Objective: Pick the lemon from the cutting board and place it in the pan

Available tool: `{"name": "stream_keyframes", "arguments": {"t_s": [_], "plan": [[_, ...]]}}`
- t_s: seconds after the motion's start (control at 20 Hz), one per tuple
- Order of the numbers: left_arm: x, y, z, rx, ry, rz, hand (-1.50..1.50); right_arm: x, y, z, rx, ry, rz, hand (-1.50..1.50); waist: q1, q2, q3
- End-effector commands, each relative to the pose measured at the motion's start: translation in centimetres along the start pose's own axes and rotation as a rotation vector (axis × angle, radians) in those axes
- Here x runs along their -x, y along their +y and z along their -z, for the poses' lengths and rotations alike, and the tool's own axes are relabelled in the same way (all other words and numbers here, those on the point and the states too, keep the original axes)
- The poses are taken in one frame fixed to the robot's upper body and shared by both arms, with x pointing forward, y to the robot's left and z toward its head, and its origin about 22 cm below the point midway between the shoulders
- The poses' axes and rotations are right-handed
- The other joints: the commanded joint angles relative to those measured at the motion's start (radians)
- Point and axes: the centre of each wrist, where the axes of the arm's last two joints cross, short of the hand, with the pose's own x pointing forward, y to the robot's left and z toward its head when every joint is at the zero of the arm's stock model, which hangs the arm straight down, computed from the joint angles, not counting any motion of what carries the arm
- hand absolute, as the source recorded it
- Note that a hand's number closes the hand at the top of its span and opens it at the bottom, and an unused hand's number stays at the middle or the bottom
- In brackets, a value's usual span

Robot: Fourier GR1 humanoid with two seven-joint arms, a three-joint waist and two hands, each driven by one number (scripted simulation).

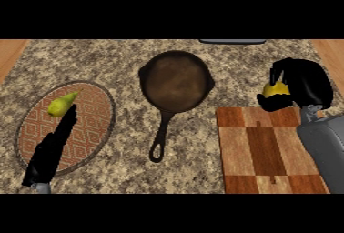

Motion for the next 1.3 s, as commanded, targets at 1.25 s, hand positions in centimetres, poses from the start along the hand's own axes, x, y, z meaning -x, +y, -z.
{"name": "stream_keyframes", "arguments": {"t_s": [1.25], "plan": [[-2.3,-1.4,2.4,0.058,-0.074,0.017,0.00,-16.3,9.4,7.0,-0.201,-0.144,0.210,1.50,0.075,0.032,-0.001]]}}
